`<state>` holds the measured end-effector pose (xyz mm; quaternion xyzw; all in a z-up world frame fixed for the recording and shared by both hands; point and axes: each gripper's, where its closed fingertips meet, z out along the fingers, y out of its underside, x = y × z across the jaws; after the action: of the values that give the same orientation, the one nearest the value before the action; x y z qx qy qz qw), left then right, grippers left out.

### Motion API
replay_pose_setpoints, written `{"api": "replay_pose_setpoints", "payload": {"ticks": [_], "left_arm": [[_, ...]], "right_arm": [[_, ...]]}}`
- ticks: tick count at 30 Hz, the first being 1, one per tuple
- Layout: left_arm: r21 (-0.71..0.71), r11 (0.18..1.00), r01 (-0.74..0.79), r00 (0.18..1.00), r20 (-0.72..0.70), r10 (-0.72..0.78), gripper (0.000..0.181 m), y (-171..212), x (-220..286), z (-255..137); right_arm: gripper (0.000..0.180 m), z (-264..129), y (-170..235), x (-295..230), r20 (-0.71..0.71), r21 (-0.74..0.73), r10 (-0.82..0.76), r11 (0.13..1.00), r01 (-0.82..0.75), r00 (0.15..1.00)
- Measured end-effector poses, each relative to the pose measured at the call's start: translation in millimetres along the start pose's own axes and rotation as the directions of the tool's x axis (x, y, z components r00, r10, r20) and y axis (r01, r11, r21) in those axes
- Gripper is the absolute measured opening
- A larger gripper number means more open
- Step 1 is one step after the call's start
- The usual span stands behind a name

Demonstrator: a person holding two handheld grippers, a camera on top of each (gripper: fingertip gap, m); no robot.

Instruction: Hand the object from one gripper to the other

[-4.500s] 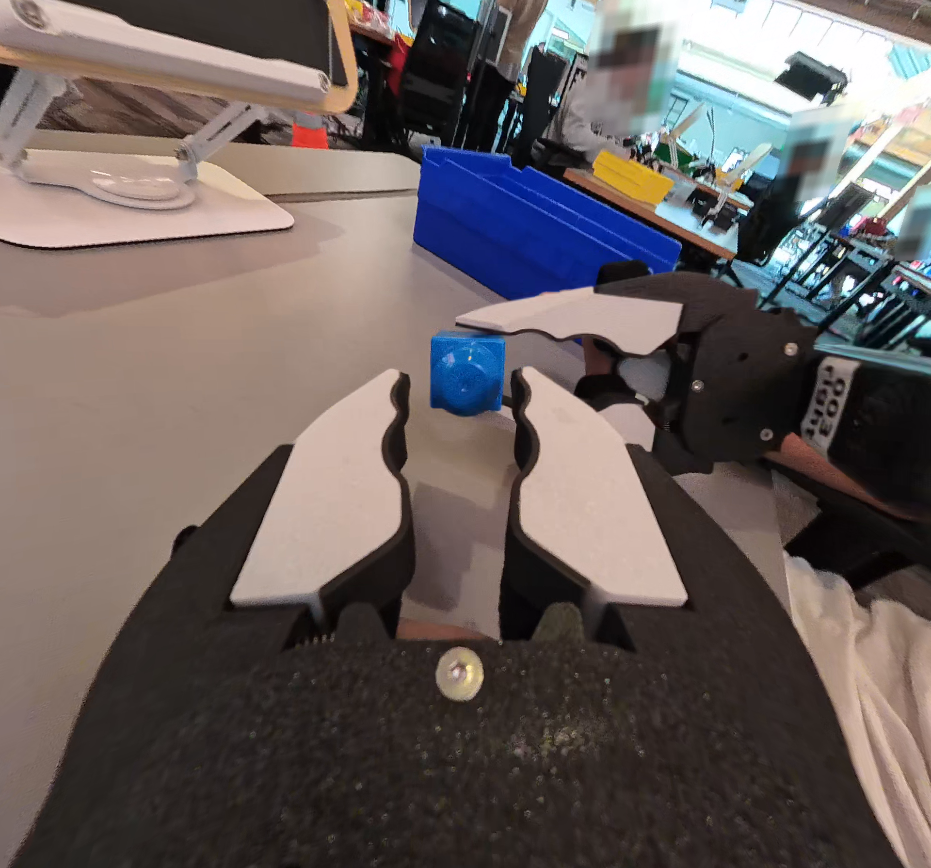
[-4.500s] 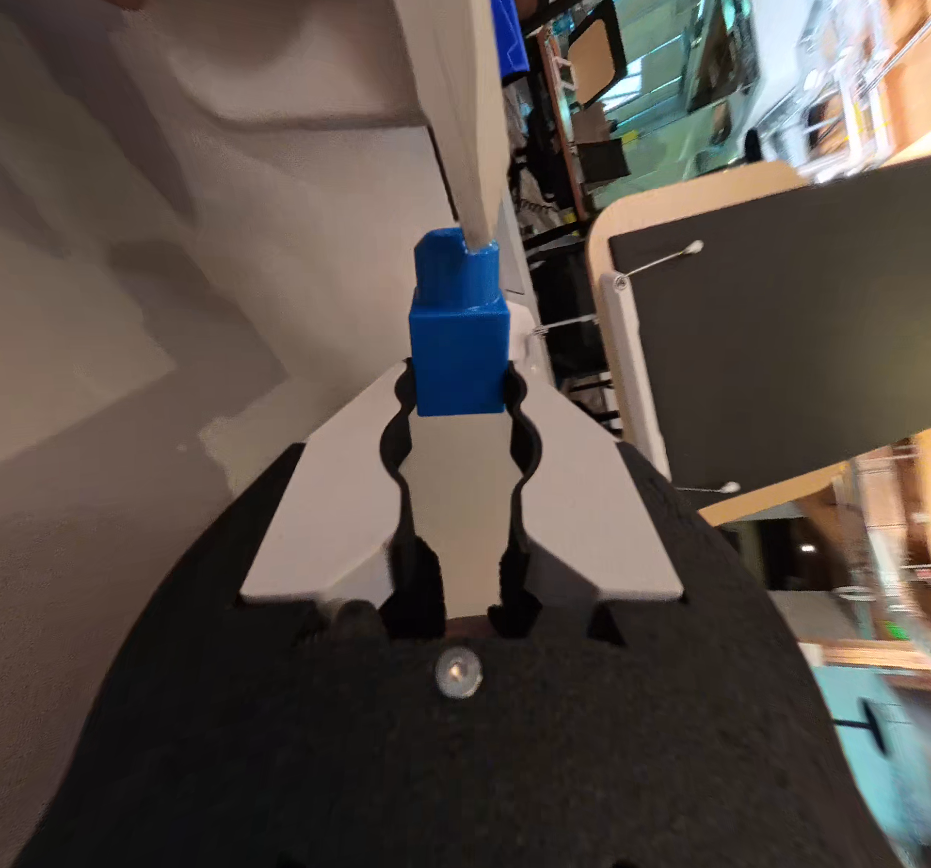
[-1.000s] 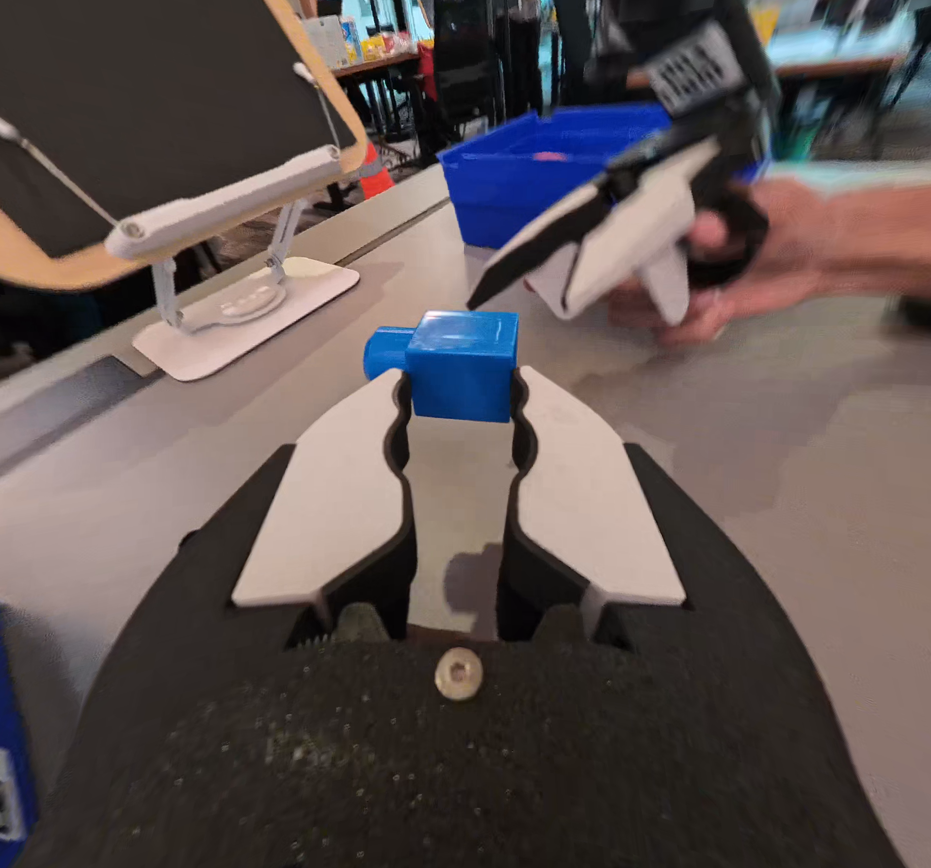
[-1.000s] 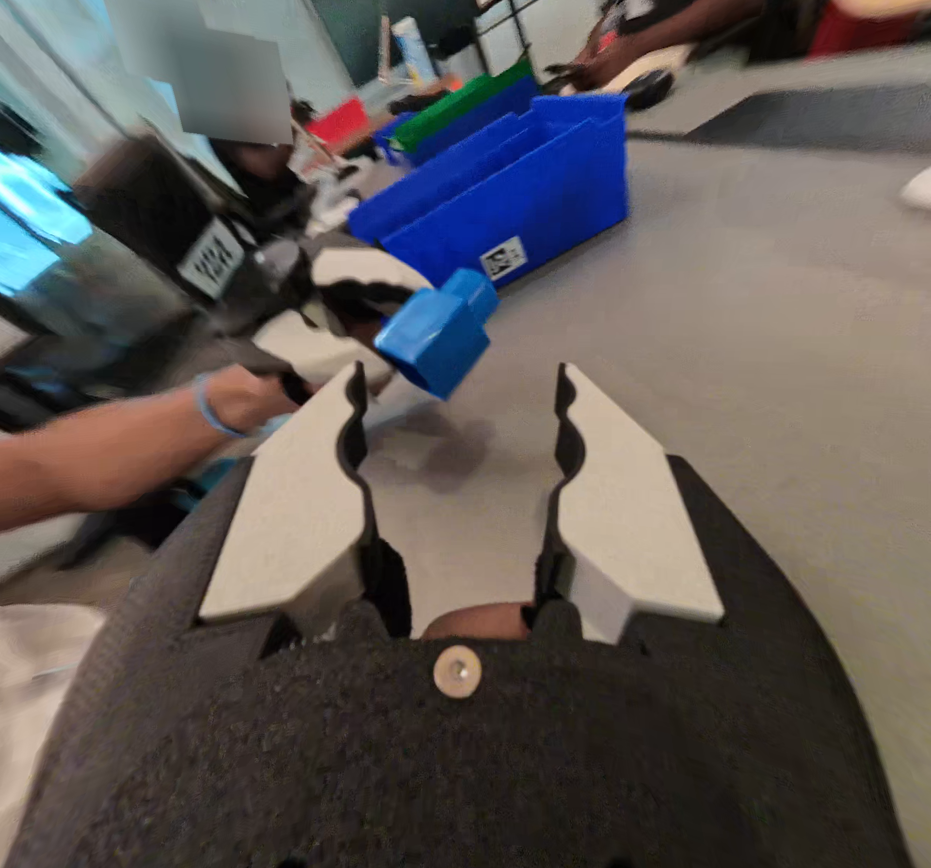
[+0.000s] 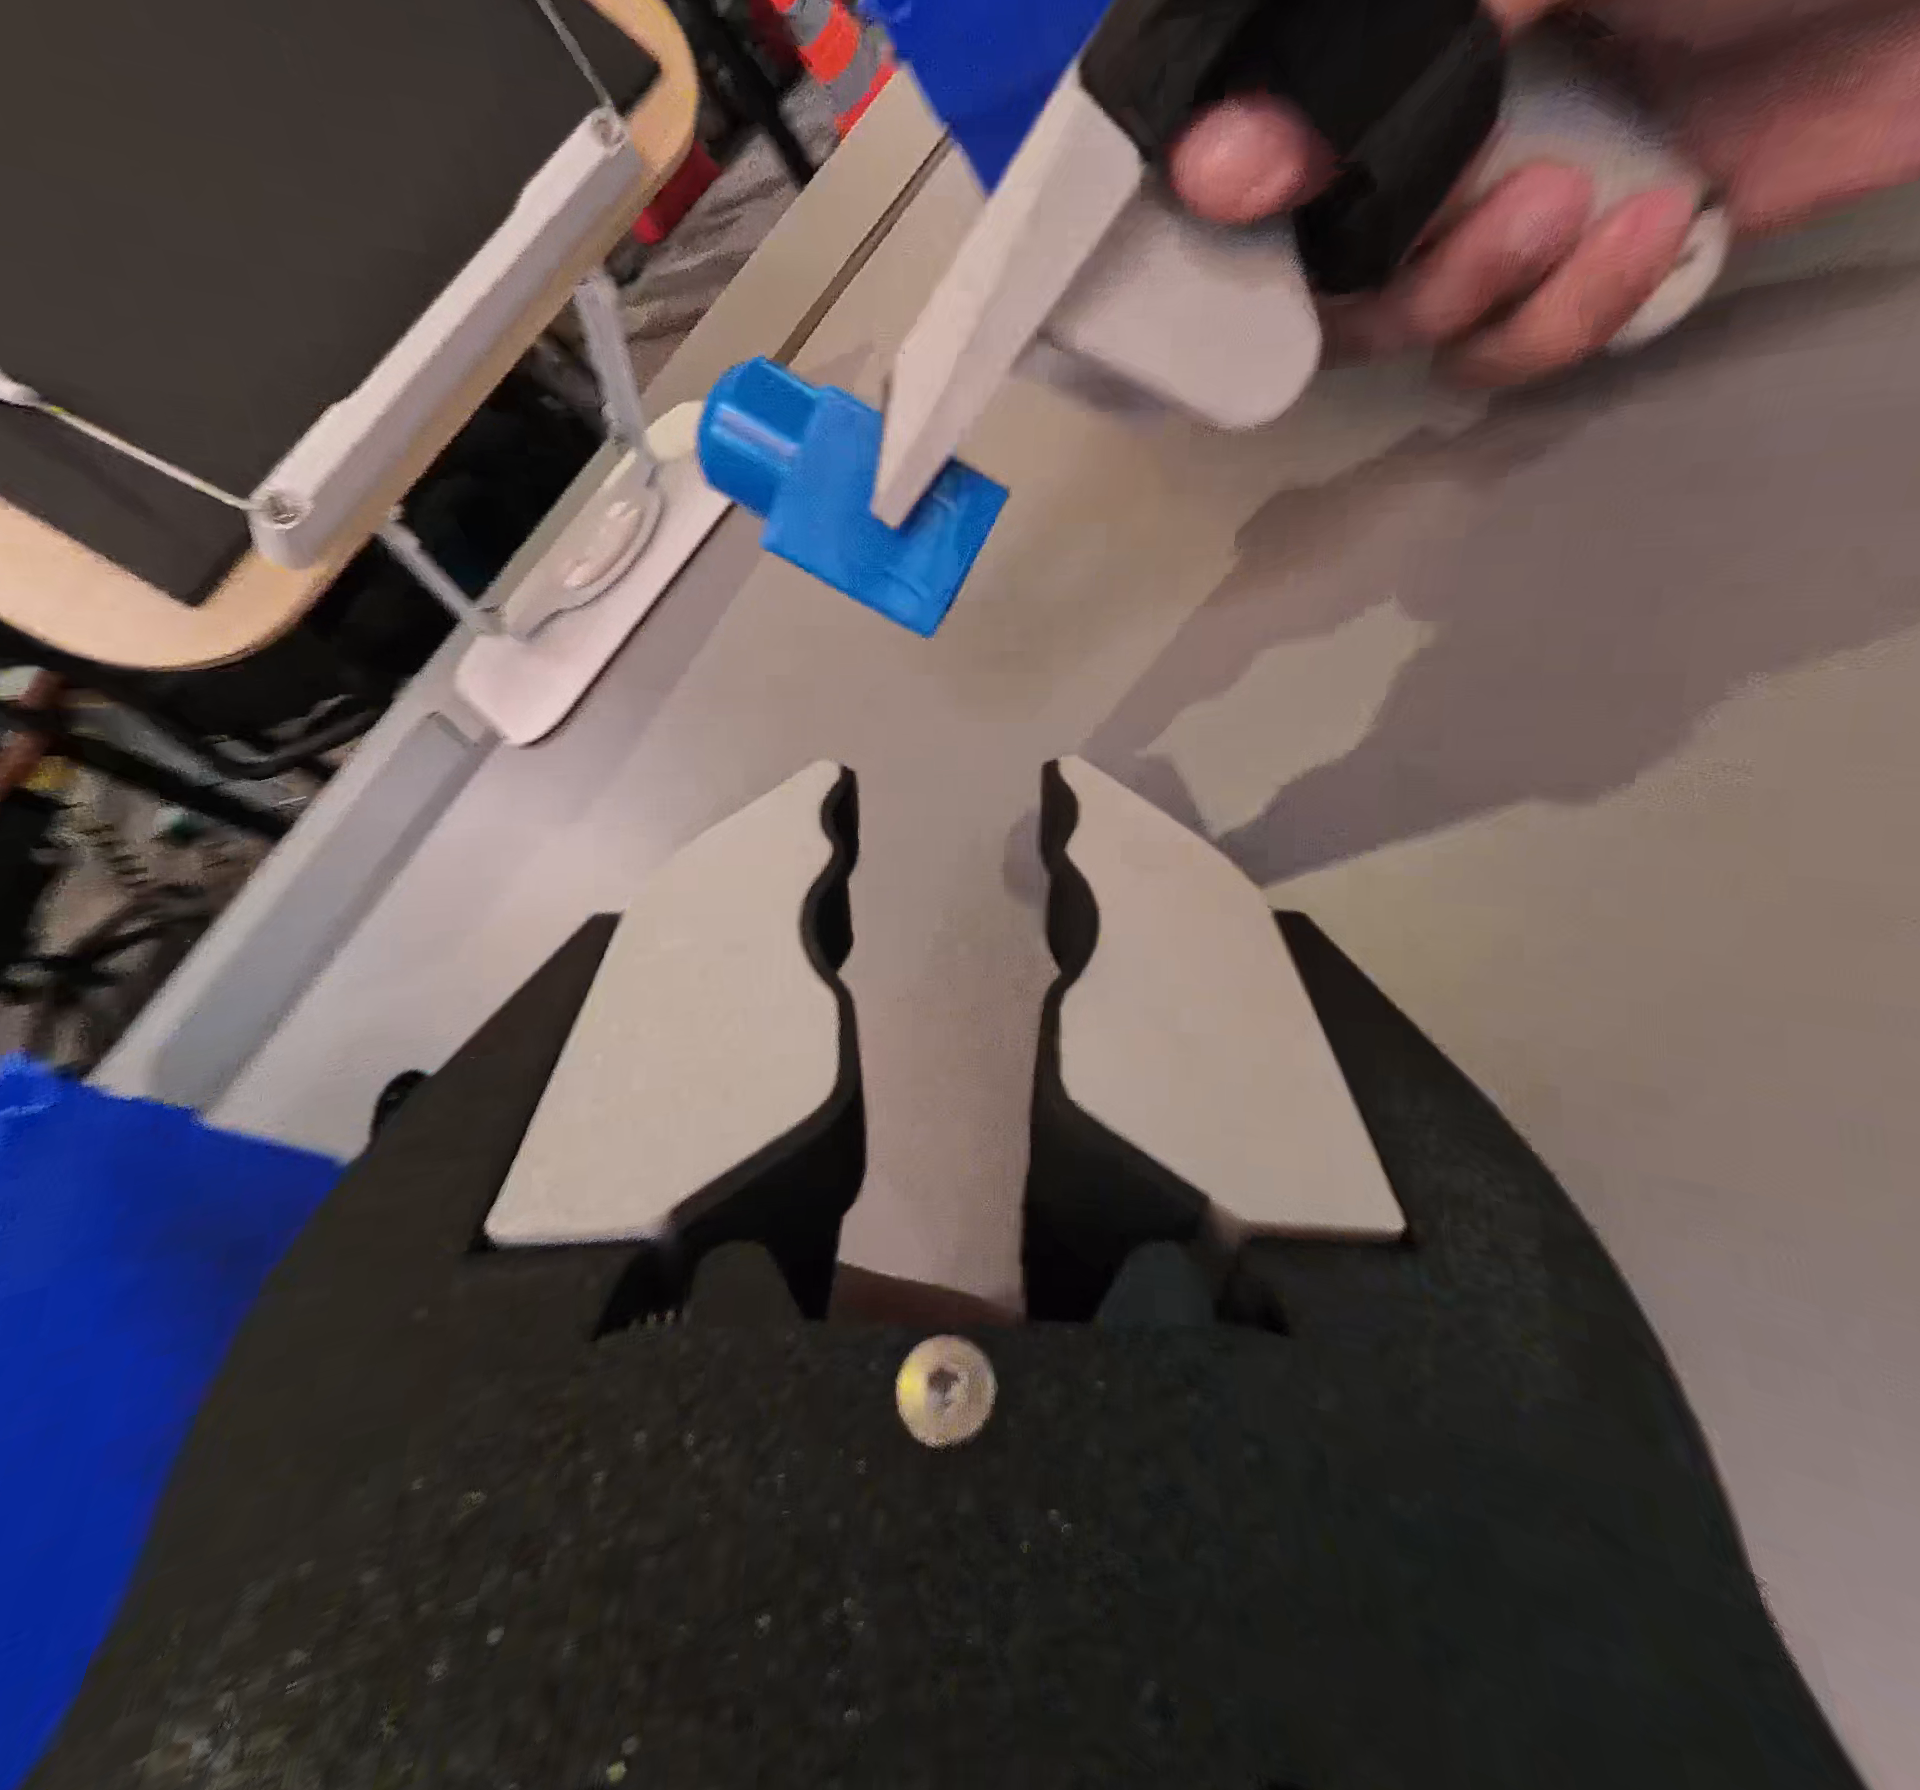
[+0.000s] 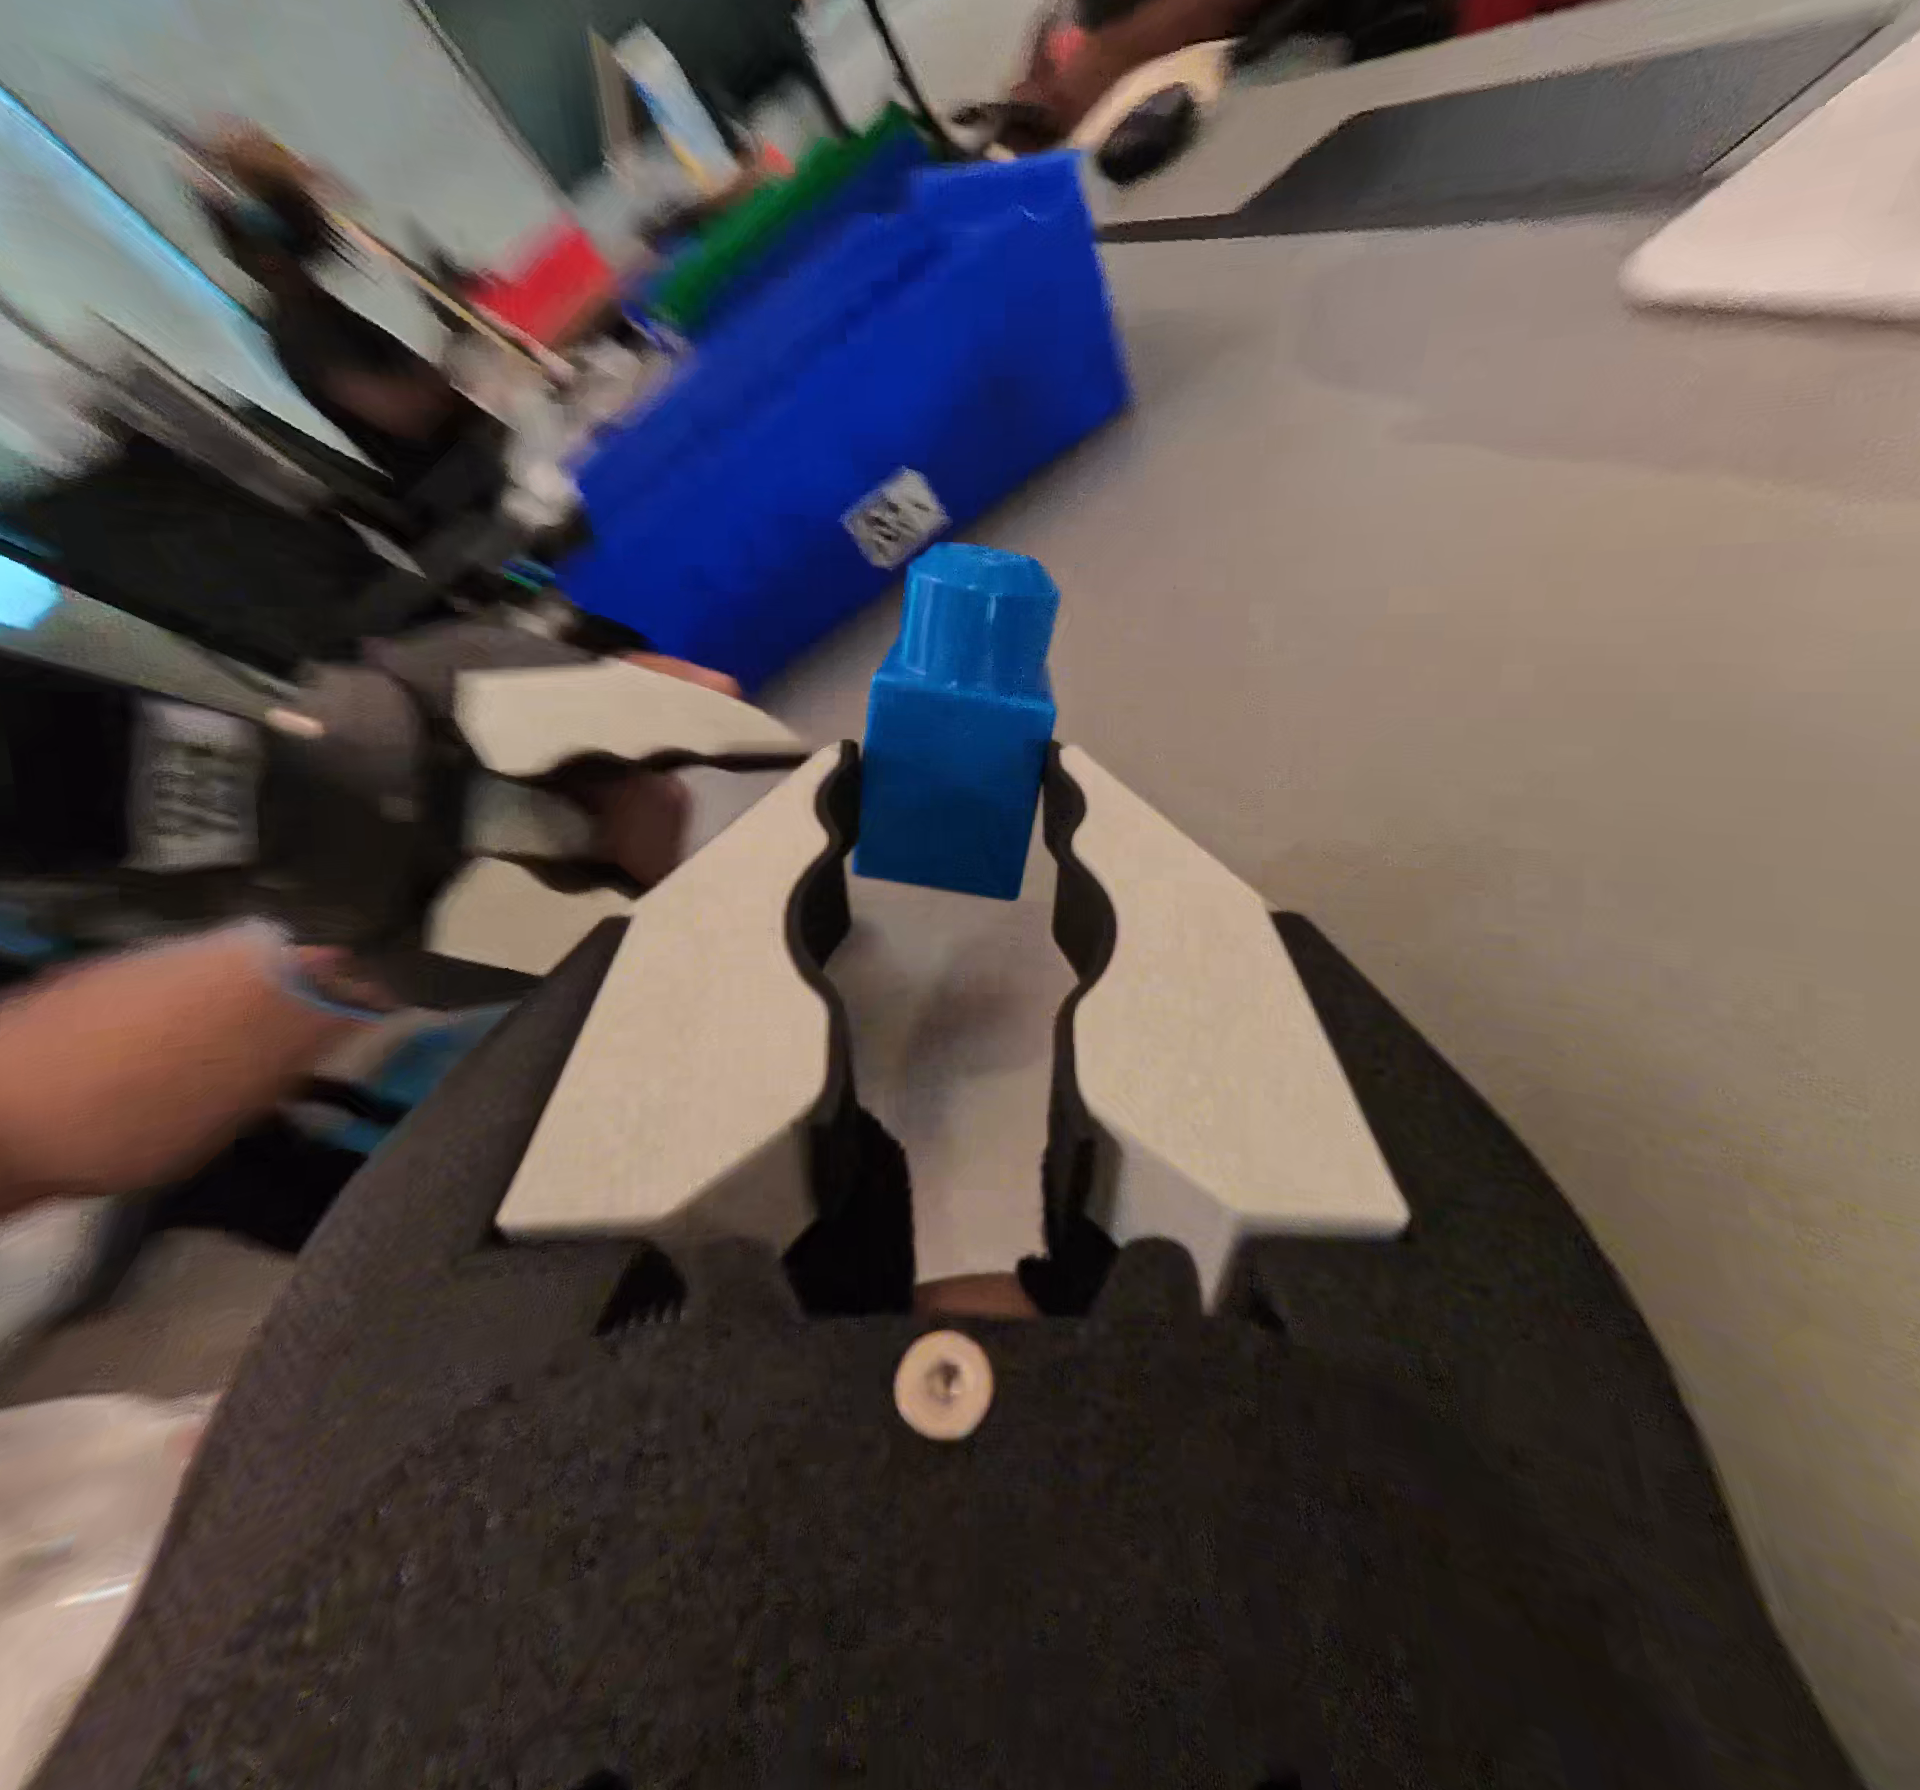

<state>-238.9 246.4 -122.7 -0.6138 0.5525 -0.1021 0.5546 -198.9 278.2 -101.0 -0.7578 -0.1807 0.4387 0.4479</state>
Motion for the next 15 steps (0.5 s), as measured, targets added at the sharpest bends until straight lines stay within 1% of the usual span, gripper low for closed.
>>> {"api": "replay_pose_setpoints", "payload": {"ticks": [1, 2, 3, 5, 7, 9, 10, 13, 14, 15], "left_arm": [[0.037, 0.999, 0.033, 0.999, -0.029, -0.032, 0.039, -4.9, 1.5, -2.2], [0.077, 0.995, 0.059, 0.997, -0.047, -0.056, 0.046, -10.4, 1.6, -5.1], [0.117, 0.990, 0.081, 0.995, -0.060, -0.074, 0.053, -16.1, 1.1, -8.2], [0.190, 0.973, 0.132, 0.989, -0.095, -0.115, 0.069, -28.2, 0.7, -15.2], [0.264, 0.946, 0.189, 0.979, -0.129, -0.160, 0.082, -41.4, -1.6, -22.7], [0.306, 0.928, 0.213, 0.973, -0.154, -0.173, 0.086, -48.8, -1.9, -27.8], [0.307, 0.928, 0.213, 0.971, -0.168, -0.168, 0.086, -49.4, 0.2, -28.6], [0.303, 0.933, 0.195, 0.971, -0.192, -0.141, 0.083, -48.7, 8.4, -27.8], [0.295, 0.939, 0.179, 0.973, -0.193, -0.125, 0.079, -47.8, 11.0, -26.7], [0.291, 0.944, 0.156, 0.976, -0.191, -0.102, 0.068, -46.9, 13.4, -26.2]], "right_arm": [[0.035, -0.1, -1.9, -10.0, 0.109, 0.012, 0.106, 0.994, -0.108, 0.988], [0.034, -1.0, -2.3, -24.2, 0.238, -0.013, 0.203, 0.978, -0.206, 0.950], [0.035, -3.1, -0.9, -37.8, 0.350, -0.069, 0.295, 0.955, -0.290, 0.889], [0.035, -7.2, 2.2, -54.2, 0.476, -0.178, 0.431, 0.901, -0.396, 0.766], [0.035, -10.7, 3.8, -63.9, 0.538, -0.257, 0.517, 0.853, -0.454, 0.666], [0.035, -13.6, 10.5, -75.7, 0.566, -0.350, 0.573, 0.818, -0.457, 0.593], [0.035, -14.8, 14.3, -82.3, 0.577, -0.382, 0.581, 0.813, -0.439, 0.574], [0.035, -10.0, 24.5, -92.4, 0.564, -0.423, 0.584, 0.812, -0.402, 0.584], [0.035, -9.5, 23.9, -95.4, 0.571, -0.431, 0.593, 0.805, -0.408, 0.567], [0.035, -9.4, 24.2, -97.4, 0.575, -0.441, 0.603, 0.798, -0.412, 0.553]]}}
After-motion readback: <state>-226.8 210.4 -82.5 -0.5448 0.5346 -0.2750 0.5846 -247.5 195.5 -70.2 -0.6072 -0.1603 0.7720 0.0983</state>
